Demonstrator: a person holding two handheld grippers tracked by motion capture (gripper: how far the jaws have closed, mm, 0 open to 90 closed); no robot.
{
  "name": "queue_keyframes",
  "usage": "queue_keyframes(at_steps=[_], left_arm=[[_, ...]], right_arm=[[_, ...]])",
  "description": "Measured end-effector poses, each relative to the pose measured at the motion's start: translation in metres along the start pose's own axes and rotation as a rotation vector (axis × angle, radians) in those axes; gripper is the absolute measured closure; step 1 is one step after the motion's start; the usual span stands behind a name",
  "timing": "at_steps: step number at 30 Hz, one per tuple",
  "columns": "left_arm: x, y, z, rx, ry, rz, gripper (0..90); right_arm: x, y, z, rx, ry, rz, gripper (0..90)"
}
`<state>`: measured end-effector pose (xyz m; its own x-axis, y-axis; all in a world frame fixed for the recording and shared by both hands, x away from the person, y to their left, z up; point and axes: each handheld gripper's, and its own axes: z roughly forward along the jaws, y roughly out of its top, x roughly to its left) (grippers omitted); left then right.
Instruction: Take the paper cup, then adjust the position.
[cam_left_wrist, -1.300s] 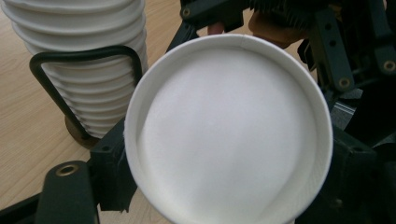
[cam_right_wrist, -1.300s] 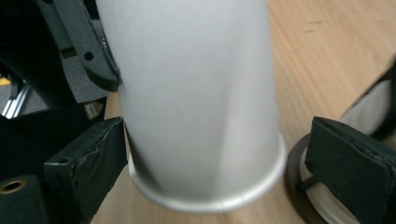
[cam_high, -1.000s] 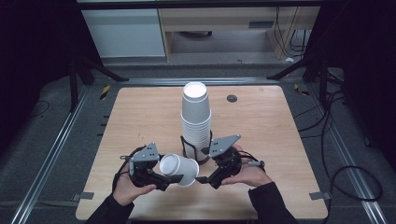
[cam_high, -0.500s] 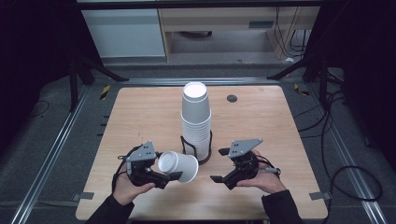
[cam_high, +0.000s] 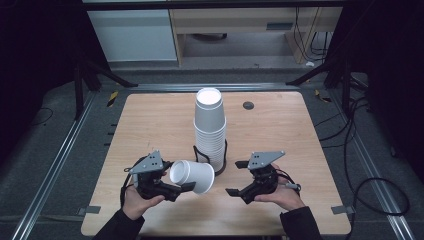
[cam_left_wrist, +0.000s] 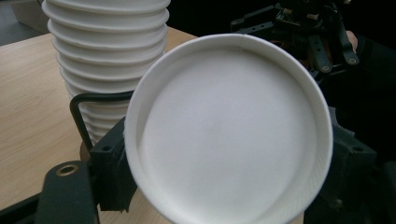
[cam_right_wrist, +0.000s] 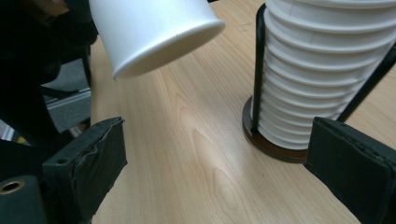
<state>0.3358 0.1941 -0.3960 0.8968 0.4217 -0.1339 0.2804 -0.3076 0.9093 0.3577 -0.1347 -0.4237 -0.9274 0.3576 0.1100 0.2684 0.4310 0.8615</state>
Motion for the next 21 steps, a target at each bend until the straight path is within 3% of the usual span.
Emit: queue_keyframes(at_steps=[8, 21], left_arm=[[0.001, -0.003, 0.008, -0.014, -0.052, -0.001, 20.4], [-0.005, -0.002, 0.015, -0.059, -0.087, 0.002, 20.6]], right_arm=[[0.002, 0.001, 0.009, -0.028, 0.073, 0.024, 5.0], [0.008, 0.004, 0.019, -0.059, 0.15, 0.04, 4.7]])
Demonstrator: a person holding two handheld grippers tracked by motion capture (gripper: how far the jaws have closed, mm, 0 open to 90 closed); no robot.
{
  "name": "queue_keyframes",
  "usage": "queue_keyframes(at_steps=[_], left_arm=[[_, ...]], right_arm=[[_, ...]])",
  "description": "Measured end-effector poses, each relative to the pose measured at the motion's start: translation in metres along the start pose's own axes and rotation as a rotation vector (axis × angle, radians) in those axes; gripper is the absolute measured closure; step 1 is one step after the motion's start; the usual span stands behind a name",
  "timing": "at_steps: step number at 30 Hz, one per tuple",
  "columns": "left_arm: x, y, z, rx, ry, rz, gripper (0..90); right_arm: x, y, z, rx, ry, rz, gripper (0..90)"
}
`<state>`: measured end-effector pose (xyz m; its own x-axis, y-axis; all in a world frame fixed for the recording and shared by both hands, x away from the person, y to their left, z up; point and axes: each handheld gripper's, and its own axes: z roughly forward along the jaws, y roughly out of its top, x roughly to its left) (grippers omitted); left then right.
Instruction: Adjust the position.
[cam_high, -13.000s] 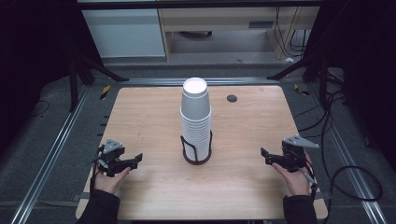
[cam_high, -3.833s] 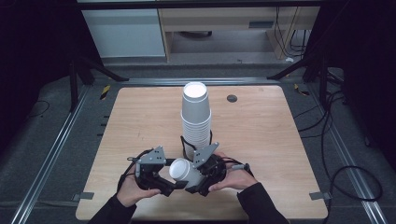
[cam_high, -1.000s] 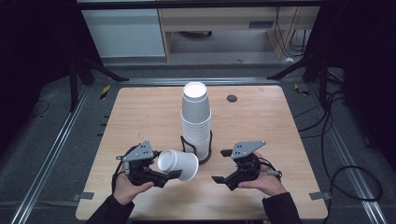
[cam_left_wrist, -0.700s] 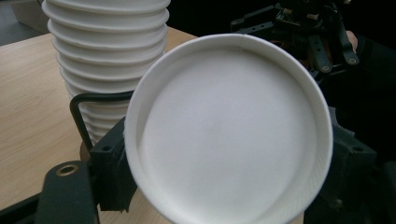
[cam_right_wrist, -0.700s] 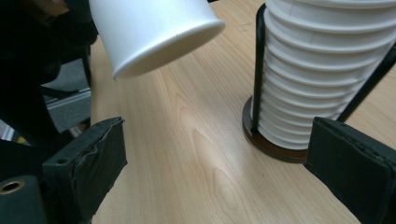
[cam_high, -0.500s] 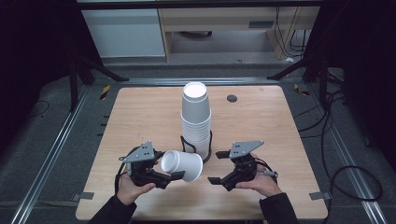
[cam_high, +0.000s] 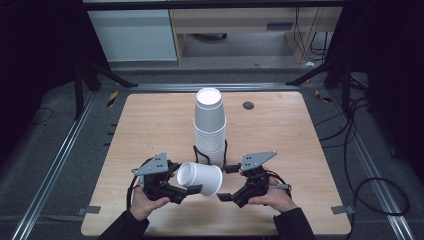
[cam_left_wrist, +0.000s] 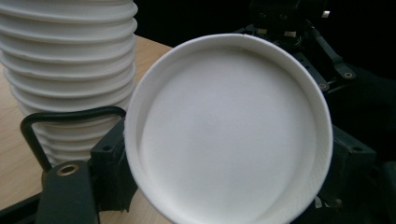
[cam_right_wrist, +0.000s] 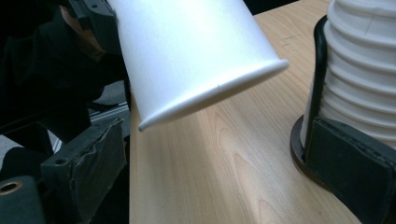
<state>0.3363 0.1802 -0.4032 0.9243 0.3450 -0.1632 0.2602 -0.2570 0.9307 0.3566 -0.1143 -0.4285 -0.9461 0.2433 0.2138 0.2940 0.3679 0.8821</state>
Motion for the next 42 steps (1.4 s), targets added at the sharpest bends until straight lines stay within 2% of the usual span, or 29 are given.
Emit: queue_keyframes(at_steps=[11, 20, 42], left_arm=[[-0.005, 0.001, 0.008, -0.005, -0.041, 0.009, 20.6], [-0.009, 0.003, 0.009, -0.021, -0.052, 0.015, 20.7], [-0.013, 0.0, 0.018, -0.011, -0.09, 0.03, 20.8]], right_arm=[[0.0, 0.0, 0.006, -0.001, 0.033, 0.009, 4.5], [0.001, 0.0, 0.009, -0.008, 0.06, 0.006, 4.2], [0.002, 0.0, 0.019, -0.008, 0.125, 0.0, 4.1]])
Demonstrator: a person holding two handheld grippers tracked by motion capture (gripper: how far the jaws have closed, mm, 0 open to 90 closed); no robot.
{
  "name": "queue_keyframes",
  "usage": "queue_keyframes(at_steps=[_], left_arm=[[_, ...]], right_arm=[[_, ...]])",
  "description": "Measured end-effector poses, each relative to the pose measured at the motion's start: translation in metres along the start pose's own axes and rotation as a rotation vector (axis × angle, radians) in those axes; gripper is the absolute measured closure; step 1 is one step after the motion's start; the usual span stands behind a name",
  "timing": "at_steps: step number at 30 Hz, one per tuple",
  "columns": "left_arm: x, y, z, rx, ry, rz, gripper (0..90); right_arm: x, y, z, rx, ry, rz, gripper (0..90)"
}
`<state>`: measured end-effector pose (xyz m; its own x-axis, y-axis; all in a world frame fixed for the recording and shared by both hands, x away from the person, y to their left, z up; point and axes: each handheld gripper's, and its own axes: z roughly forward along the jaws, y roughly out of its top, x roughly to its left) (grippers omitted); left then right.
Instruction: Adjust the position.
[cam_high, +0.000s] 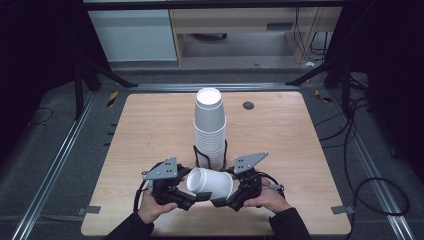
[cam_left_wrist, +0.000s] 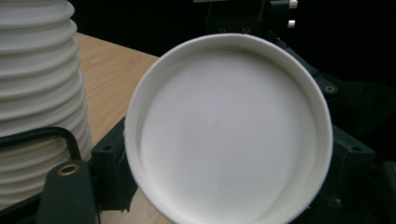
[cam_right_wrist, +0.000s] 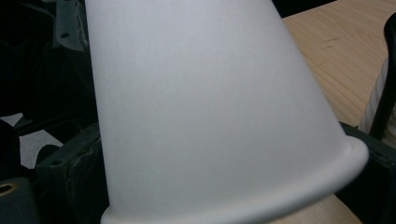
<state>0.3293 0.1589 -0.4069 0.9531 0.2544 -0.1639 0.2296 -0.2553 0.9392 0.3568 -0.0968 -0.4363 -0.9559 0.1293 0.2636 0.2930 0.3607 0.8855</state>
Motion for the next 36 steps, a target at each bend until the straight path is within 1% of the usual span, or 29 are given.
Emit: queue_keyframes(at_steps=[10, 15, 17, 29, 35, 36], left_arm=[[0.0001, -0.0007, 0.0005, 0.003, -0.016, 0.001, 21.0], [0.0014, -0.0011, 0.0001, 0.0, -0.022, -0.009, 20.5], [0.0021, -0.0012, -0.0001, -0.001, -0.026, -0.014, 20.3], [0.0027, -0.0008, -0.0008, 0.006, -0.032, -0.023, 20.3], [0.0027, 0.0001, -0.0022, 0.007, -0.029, -0.024, 18.9], [0.0023, 0.0011, -0.0034, 0.01, -0.021, -0.02, 18.0]], right_arm=[[0.0014, -0.0003, 0.0, 0.006, 0.013, -0.023, 7.1], [0.0018, 0.0003, -0.0006, 0.009, 0.01, -0.027, 7.4], [0.0019, 0.0005, -0.0009, 0.003, 0.009, -0.027, 7.5], [0.0016, 0.0005, -0.0004, 0.013, 0.013, -0.032, 8.3], [0.0022, 0.0007, -0.0003, 0.023, 0.007, -0.038, 8.4], [0.0023, 0.0007, -0.0002, 0.028, 0.003, -0.042, 8.4]])
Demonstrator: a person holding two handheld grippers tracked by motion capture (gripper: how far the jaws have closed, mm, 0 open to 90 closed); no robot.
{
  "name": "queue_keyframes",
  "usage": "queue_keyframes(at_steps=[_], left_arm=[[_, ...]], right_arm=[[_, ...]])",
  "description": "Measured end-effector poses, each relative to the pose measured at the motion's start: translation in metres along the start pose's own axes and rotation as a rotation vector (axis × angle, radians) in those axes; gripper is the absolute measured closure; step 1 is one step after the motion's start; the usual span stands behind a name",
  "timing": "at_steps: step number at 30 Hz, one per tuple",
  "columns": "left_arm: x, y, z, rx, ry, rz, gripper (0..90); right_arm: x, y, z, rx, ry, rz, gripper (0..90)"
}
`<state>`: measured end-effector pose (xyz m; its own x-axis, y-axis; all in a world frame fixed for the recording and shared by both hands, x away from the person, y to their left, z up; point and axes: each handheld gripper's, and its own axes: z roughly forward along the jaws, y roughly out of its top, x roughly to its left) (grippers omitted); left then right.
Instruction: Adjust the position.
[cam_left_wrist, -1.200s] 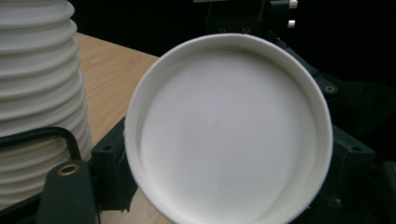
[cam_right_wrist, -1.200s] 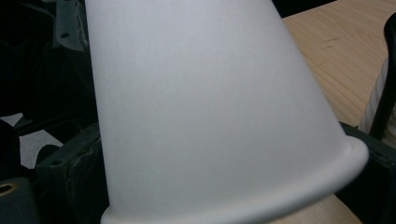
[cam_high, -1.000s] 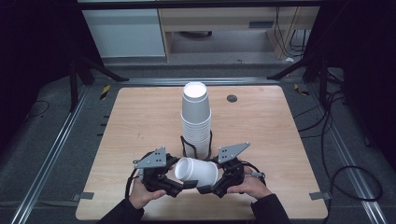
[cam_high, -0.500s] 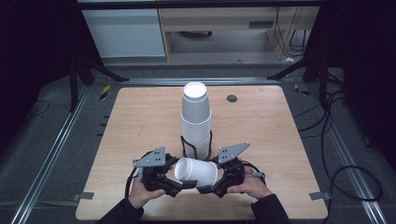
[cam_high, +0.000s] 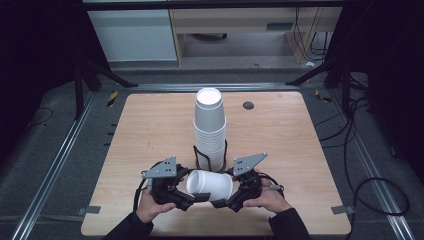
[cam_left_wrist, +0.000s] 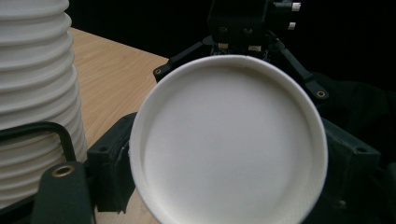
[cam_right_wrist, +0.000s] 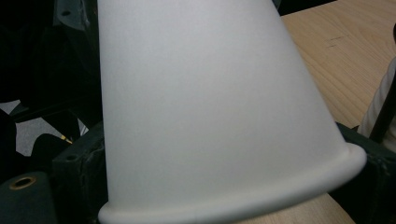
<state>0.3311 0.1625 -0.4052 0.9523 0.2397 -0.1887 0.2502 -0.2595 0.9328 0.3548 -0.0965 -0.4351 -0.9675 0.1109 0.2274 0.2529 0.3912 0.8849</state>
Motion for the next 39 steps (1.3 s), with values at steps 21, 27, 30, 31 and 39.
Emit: queue_keyframes(at_steps=[21, 27, 30, 31, 39], left_arm=[[0.003, 0.003, -0.013, 0.029, 0.043, 0.001, 13.6], [0.006, 0.001, -0.014, 0.069, 0.063, 0.003, 13.4], [0.008, -0.001, -0.013, 0.105, 0.067, 0.003, 13.1], [0.008, -0.001, -0.013, 0.105, 0.067, 0.003, 13.1], [0.012, -0.007, -0.007, 0.216, 0.061, -0.009, 12.3]], right_arm=[[-0.006, -0.001, -0.011, 0.012, -0.059, -0.003, 8.5], [-0.008, -0.001, -0.015, 0.013, -0.078, -0.005, 8.5], [-0.009, 0.0, -0.019, 0.021, -0.094, -0.016, 8.5], [-0.009, 0.0, -0.019, 0.021, -0.094, -0.016, 8.5], [-0.012, 0.006, -0.025, 0.077, -0.131, -0.046, 8.4]])
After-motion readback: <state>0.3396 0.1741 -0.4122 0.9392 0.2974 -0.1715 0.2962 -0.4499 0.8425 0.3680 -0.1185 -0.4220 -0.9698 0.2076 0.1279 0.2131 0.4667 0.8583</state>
